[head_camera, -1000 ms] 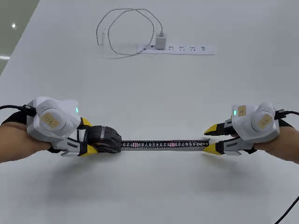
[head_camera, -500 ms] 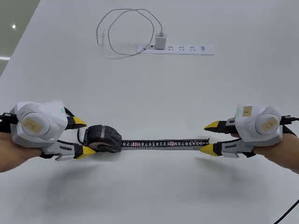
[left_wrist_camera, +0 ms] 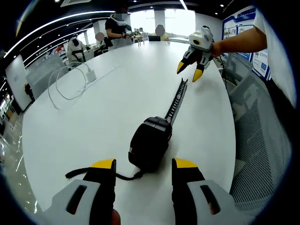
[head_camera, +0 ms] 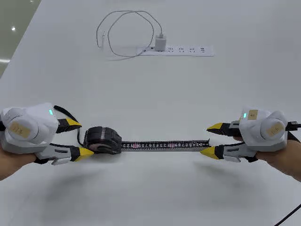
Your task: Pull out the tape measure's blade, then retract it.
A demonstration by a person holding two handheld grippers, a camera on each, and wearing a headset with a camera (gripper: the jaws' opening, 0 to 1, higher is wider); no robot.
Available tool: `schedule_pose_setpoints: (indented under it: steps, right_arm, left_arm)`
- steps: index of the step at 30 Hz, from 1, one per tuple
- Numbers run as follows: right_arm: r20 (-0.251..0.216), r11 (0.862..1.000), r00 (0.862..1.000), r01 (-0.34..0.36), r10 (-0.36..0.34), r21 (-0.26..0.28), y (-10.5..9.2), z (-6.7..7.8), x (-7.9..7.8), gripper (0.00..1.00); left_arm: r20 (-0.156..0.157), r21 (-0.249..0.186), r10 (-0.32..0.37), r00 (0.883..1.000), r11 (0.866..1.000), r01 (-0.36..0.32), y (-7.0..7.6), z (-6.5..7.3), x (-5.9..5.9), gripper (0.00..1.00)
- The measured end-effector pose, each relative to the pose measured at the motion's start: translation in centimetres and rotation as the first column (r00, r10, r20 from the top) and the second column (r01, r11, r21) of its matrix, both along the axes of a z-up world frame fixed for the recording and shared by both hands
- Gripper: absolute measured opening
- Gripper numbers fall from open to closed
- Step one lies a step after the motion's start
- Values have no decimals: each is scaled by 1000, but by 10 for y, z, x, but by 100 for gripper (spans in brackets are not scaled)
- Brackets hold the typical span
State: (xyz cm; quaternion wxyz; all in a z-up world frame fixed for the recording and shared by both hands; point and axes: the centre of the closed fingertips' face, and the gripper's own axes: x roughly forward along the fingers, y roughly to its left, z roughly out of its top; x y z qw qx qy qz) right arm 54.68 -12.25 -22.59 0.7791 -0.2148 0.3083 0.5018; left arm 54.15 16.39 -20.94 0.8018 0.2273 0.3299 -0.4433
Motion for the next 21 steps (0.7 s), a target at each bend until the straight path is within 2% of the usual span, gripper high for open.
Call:
schedule_pose_setpoints:
  steps: [3,7,10,15,21]
  right_arm:
    - [0,1000,1000,26,-26,16,1,3,-4,40]
    - [8,998,999,52,-52,27,0,5,-7,43]
    - [1,994,996,93,-93,63,-1,8,-8,44]
    - [10,991,993,118,-119,67,-2,8,-15,49]
    - [13,988,990,138,-139,65,-3,8,-23,53]
  left_arm:
    - [-2,-30,40,999,999,-40,2,2,0,45]
    - [10,-40,65,998,997,-65,4,5,-2,48]
    - [18,-58,87,996,995,-86,5,10,-3,50]
    - [29,-79,116,993,990,-114,6,16,-5,54]
    - [31,-96,140,990,986,-137,6,16,-12,59]
